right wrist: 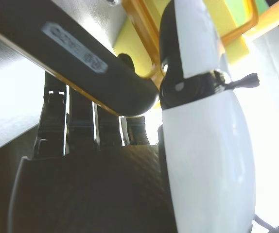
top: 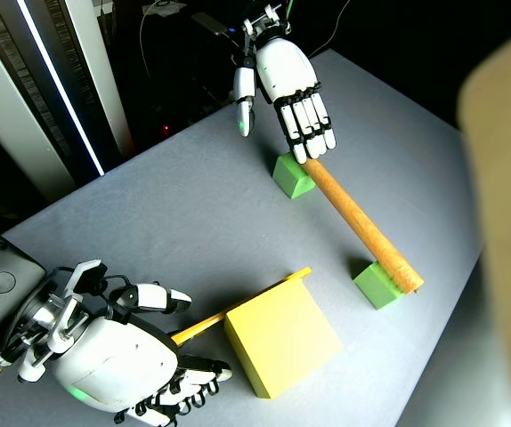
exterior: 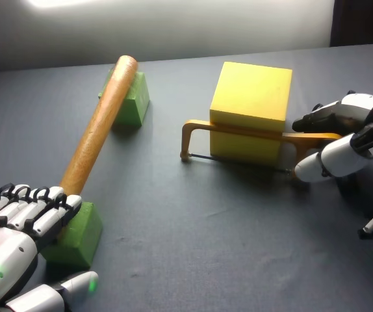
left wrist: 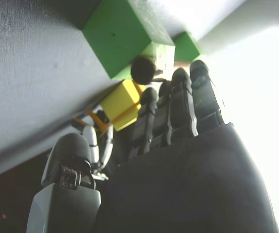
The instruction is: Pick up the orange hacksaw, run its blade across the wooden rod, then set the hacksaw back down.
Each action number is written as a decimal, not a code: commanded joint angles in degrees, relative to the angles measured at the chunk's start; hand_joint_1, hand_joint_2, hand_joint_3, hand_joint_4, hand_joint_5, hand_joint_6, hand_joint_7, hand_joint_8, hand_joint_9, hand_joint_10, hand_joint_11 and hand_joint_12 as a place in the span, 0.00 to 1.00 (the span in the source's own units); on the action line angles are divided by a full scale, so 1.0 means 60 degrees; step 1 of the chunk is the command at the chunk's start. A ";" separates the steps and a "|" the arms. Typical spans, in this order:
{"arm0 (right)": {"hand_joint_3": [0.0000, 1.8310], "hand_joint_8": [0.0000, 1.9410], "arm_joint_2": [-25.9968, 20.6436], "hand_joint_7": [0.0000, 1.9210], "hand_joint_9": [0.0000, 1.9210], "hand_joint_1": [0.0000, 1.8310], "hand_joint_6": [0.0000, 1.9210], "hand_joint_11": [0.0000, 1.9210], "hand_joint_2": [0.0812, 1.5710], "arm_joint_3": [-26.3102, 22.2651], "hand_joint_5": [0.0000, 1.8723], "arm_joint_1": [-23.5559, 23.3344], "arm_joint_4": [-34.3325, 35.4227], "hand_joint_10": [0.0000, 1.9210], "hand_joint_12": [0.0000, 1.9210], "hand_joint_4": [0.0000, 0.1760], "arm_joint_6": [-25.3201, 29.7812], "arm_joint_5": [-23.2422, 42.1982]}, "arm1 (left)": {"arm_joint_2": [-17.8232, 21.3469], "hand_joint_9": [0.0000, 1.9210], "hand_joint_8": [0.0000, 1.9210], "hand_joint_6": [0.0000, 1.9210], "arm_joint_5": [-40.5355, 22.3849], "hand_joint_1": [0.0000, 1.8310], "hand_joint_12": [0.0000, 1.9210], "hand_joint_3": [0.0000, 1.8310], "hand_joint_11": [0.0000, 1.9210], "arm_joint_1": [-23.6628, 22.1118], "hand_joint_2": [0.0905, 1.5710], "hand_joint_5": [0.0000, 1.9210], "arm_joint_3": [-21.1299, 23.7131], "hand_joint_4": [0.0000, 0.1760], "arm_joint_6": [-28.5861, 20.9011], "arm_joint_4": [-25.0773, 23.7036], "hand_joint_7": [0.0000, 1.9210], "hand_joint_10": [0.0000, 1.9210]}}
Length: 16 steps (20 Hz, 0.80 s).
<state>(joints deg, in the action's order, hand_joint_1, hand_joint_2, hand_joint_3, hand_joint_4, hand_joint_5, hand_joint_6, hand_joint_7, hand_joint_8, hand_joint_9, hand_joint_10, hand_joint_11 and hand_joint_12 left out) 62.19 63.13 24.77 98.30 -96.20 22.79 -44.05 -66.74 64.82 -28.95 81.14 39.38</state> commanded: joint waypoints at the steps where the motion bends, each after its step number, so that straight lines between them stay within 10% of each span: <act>1: 0.00 0.00 -0.0032 0.23 0.23 0.65 0.00 0.01 0.61 0.0055 0.25 -0.0094 -0.0245 0.01 0.55 0.00 0.0044 0.0134 | -0.0018 0.03 0.00 0.00 -0.0644 0.00 0.06 0.00 0.00 0.0028 0.84 0.05 -0.0039 0.00 -0.0010 -0.0310 0.05 0.00; 10: 0.00 0.01 -0.0030 0.29 0.29 0.64 0.01 0.07 0.60 0.0055 0.30 -0.0100 -0.0249 0.01 0.54 0.00 0.0000 0.0070 | -0.0022 0.03 0.00 0.00 -0.0643 0.00 0.03 0.00 0.00 0.0058 0.84 0.04 -0.0070 0.00 -0.0105 -0.0310 0.05 0.00; 12: 0.00 0.02 -0.0032 0.50 0.49 0.64 0.02 0.33 0.66 0.0056 0.46 -0.0101 -0.0250 0.04 0.46 0.00 0.0000 0.0071 | -0.0024 0.03 0.00 0.01 -0.0633 0.00 0.04 0.00 0.01 0.0058 0.84 0.05 -0.0069 0.00 -0.0106 -0.0310 0.05 0.00; 13: 0.00 0.00 -0.0032 0.58 0.59 0.64 0.46 0.45 0.69 0.0055 0.53 -0.0100 -0.0251 0.01 0.37 0.00 0.0000 0.0070 | -0.0024 0.03 0.00 0.00 -0.0613 0.00 0.04 0.00 0.00 0.0058 0.84 0.05 -0.0069 0.00 -0.0106 -0.0310 0.05 0.00; 14: 0.00 0.42 -0.0032 0.57 0.62 0.67 0.55 0.46 0.69 0.0055 0.48 -0.0096 -0.0252 0.01 0.41 0.00 0.0000 0.0068 | -0.0024 0.03 0.00 0.00 -0.0599 0.00 0.03 0.00 0.00 0.0058 0.84 0.06 -0.0070 0.00 -0.0108 -0.0310 0.05 0.00; 16: 0.00 0.38 -0.0034 0.60 0.68 0.68 0.49 0.51 0.67 0.0055 0.53 -0.0095 -0.0254 0.02 0.42 0.03 0.0000 0.0066 | -0.0024 0.03 0.00 0.01 -0.0599 0.00 0.03 0.00 0.00 0.0058 0.84 0.07 -0.0070 0.00 -0.0121 -0.0310 0.05 0.00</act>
<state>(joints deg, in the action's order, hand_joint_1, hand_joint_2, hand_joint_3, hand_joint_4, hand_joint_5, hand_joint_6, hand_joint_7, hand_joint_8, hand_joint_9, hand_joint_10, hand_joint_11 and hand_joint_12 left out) 62.37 63.24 24.77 98.17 -96.71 22.41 -44.07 -66.81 65.12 -29.21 80.68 39.00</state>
